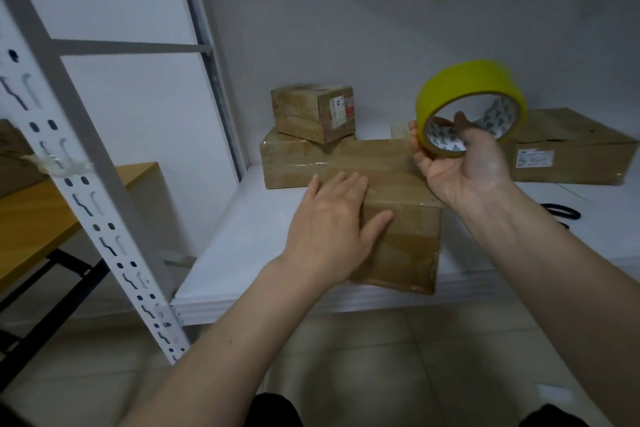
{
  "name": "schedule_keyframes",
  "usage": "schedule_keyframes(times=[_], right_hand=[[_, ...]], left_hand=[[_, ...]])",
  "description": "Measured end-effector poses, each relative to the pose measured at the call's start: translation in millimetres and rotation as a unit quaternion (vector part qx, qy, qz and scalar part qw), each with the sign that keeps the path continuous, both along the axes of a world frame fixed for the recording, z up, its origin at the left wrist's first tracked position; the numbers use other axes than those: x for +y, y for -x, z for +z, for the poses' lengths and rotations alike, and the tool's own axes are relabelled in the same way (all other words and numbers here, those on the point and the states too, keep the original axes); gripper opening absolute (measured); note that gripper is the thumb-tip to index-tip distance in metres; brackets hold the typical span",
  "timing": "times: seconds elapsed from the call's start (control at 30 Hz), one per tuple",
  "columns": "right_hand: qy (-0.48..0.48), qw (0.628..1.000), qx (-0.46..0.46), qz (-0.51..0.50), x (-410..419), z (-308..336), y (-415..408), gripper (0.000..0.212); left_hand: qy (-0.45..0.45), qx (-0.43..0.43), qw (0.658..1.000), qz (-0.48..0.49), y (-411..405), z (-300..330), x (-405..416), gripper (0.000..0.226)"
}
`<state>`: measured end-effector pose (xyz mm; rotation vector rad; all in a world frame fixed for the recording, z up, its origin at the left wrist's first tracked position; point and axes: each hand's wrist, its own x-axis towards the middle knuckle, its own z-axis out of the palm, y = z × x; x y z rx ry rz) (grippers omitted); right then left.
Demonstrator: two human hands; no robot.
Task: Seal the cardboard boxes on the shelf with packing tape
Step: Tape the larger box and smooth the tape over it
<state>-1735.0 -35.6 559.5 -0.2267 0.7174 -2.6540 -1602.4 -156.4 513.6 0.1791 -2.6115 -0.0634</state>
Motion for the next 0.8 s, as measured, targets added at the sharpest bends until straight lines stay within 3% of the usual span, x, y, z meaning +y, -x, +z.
schedule_keyframes(times=[0.13, 0.3, 0.4, 0.5, 0.6, 0.7, 0.8], right_hand=[[0.022, 0.999, -0.021, -0.028, 14, 2, 5, 0.036], [0.077, 0.995, -0.045, -0.054, 47, 9, 16, 0.016], [0.087, 0.991, -0.065, -0.072, 60, 7, 19, 0.019], [0.073, 0.992, -0.069, -0.074, 63, 4, 15, 0.023], [0.053, 0.994, -0.068, -0.065, 65, 3, 9, 0.024], [0.044, 0.995, -0.062, -0.057, 66, 5, 5, 0.024], [0.032, 0.997, -0.053, -0.038, 63, 5, 0, 0.022]], left_hand=[[-0.005, 0.012, 1.0, 0.01, 0, 3, -3, 0.067], [0.005, 0.015, 0.999, 0.029, -7, -1, -2, 0.075], [0.003, 0.006, 1.0, 0.03, -6, -1, -6, 0.087], [-0.116, 0.015, 0.993, -0.029, -6, 5, -3, 0.096], [-0.331, 0.133, 0.932, -0.071, -11, 13, -3, 0.093], [-0.391, 0.278, 0.878, -0.004, -15, 16, -13, 0.068], [-0.436, 0.298, 0.847, 0.058, -20, 16, -22, 0.057]])
